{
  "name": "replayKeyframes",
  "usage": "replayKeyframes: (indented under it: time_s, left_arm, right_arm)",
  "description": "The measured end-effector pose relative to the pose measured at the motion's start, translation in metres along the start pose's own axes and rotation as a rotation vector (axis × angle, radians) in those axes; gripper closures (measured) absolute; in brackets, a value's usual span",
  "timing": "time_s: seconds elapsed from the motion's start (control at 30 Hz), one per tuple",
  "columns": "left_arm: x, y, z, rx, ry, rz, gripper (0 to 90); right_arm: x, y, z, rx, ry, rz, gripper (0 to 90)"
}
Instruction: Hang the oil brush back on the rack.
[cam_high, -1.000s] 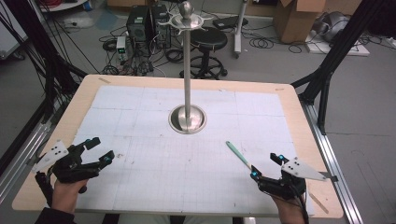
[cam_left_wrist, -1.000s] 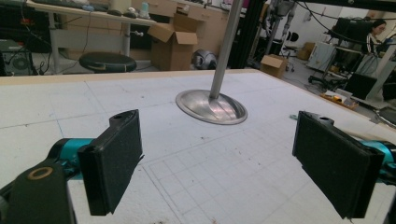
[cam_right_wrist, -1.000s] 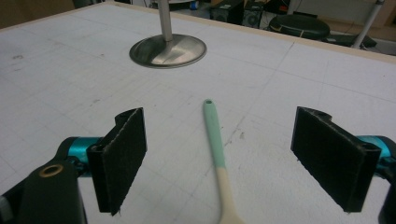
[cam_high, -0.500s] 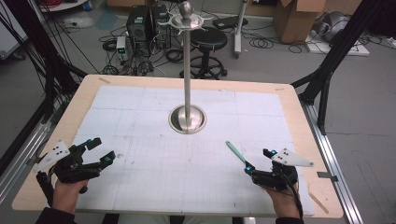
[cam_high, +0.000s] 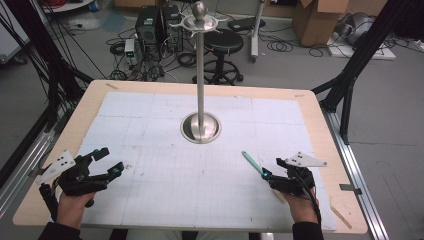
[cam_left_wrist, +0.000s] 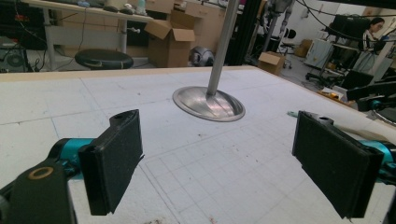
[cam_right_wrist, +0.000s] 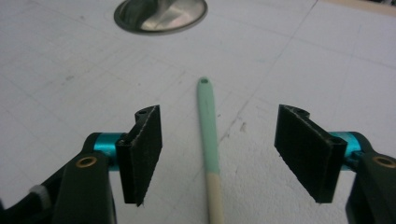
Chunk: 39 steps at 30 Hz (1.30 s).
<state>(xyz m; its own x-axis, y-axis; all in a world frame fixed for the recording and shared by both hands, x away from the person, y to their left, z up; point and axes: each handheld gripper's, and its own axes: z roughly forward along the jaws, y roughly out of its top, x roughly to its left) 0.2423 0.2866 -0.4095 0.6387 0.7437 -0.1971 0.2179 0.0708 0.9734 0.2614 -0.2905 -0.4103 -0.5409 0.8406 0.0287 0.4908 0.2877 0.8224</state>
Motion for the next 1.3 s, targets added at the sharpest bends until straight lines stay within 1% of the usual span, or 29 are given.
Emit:
replayKeyframes:
  time_s: [0.1,0.13,0.2,0.3,0.4,0.43,0.57,0.67,0.7,0.73,0.77,0.83,0.93,0.97,1.0,1.03,1.1,1.17,1.3]
  left_arm:
    - [0.0,0.0,0.0,0.0,-0.001,-0.001,16.4]
    - [0.0,0.0,0.0,0.001,-0.001,-0.001,16.4]
    - [0.0,0.0,0.0,0.0,-0.001,-0.001,16.4]
    - [0.0,0.0,0.0,-0.002,-0.003,-0.003,16.4]
    - [0.0,0.0,0.0,-0.001,-0.003,-0.002,16.4]
    - [0.0,0.0,0.0,-0.001,-0.003,-0.002,16.4]
    - [0.0,0.0,0.0,0.0,-0.003,-0.002,16.4]
    - [0.0,0.0,0.0,-0.001,-0.003,-0.003,16.4]
    - [0.0,0.0,0.0,0.0,-0.004,-0.001,16.4]
    - [0.0,0.0,0.0,0.0,-0.004,-0.001,16.4]
    - [0.0,0.0,0.0,0.0,-0.003,-0.002,16.4]
    - [0.0,0.0,0.0,0.0,-0.003,-0.002,16.4]
    - [0.0,0.0,0.0,0.002,-0.004,-0.001,16.4]
    - [0.0,0.0,0.0,0.002,-0.004,-0.002,16.4]
    - [0.0,0.0,0.0,0.002,-0.004,-0.002,16.5]
    - [0.0,0.0,0.0,0.003,-0.003,0.0,16.5]
    - [0.0,0.0,0.0,0.005,-0.004,-0.002,16.5]
    - [-0.001,0.0,0.001,0.004,-0.005,-0.003,16.5]
    - [-0.001,-0.001,0.001,0.008,-0.004,-0.001,16.5]
  right_arm:
    - [-0.003,-0.004,0.007,0.05,0.002,0.0,42.8]
    - [-0.004,-0.005,0.008,0.065,0.0,-0.006,45.9]
    - [-0.005,-0.008,0.011,0.086,0.003,-0.016,48.5]
    - [-0.008,-0.012,0.013,0.097,0.008,0.005,52.3]
    - [-0.009,-0.014,0.014,0.108,0.015,0.006,54.5]
    - [-0.008,-0.015,0.014,0.115,0.024,0.002,56.3]
    - [-0.007,-0.017,0.015,0.135,0.034,-0.007,58.8]
    - [-0.006,-0.018,0.017,0.159,0.035,-0.028,60.8]
    - [-0.005,-0.019,0.018,0.174,0.038,-0.027,61.7]
    - [-0.005,-0.019,0.018,0.174,0.038,-0.027,61.7]
    - [-0.005,-0.02,0.02,0.195,0.037,-0.033,64.3]
    - [-0.005,-0.02,0.021,0.213,0.034,-0.047,66.4]
    - [-0.004,-0.02,0.021,0.214,0.026,-0.043,70.2]
    - [-0.004,-0.02,0.021,0.215,0.028,-0.035,71.5]
    - [-0.004,-0.02,0.021,0.215,0.028,-0.035,71.5]
    - [-0.004,-0.02,0.02,0.217,0.03,-0.03,75.5]
    - [-0.004,-0.02,0.02,0.218,0.031,-0.036,78.4]
    - [-0.003,-0.02,0.021,0.222,0.031,-0.046,80.1]
    - [-0.002,-0.019,0.021,0.226,0.023,-0.054,80.2]
